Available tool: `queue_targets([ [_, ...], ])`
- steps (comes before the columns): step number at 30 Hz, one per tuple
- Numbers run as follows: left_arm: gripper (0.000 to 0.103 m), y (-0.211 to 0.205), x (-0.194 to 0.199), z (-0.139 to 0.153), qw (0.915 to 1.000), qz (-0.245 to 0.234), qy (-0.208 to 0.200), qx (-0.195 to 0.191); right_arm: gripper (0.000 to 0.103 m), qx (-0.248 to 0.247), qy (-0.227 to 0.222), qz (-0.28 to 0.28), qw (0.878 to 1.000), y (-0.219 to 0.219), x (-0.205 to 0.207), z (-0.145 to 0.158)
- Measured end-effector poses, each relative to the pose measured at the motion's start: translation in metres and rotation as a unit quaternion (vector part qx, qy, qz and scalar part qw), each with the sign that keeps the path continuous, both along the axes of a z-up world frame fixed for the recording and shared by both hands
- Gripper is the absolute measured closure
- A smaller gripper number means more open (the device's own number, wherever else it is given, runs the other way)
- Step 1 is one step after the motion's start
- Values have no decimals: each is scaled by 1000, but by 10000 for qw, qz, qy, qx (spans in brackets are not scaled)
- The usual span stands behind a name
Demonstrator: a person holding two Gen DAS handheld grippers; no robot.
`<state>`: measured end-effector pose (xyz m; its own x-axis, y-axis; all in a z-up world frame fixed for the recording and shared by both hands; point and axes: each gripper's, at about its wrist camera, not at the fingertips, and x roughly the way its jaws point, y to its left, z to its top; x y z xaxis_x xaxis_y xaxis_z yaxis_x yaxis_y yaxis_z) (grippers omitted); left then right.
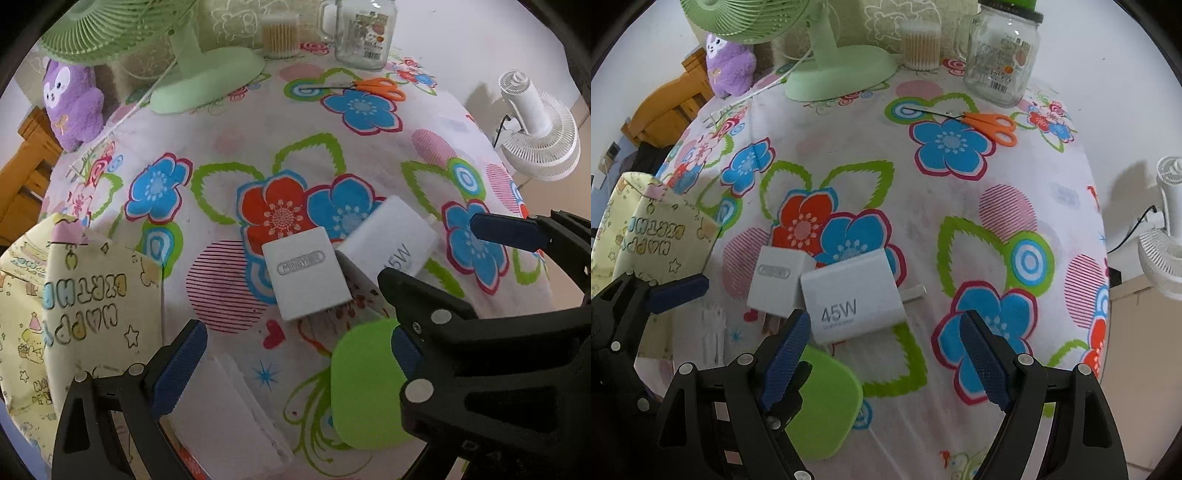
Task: Organize rigid objects
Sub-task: 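Lower both tools over the two white chargers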
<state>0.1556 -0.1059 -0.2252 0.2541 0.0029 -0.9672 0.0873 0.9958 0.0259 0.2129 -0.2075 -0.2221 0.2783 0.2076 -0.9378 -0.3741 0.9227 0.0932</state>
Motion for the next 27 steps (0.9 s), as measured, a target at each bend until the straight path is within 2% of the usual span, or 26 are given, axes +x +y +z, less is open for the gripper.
queue_targets([
  [20, 2, 7, 11, -17, 9995, -81, 299, -105, 18, 203, 311, 136, 9992, 11, 10, -8],
  [22, 2, 6, 5, -15, 9995, -94, 293, -105, 21, 53, 314, 88, 9995, 12, 12, -12],
  [27, 1, 7, 8, -19, 9991, -6, 369, -208, 28, 58, 264, 0, 9996, 12, 14, -15],
])
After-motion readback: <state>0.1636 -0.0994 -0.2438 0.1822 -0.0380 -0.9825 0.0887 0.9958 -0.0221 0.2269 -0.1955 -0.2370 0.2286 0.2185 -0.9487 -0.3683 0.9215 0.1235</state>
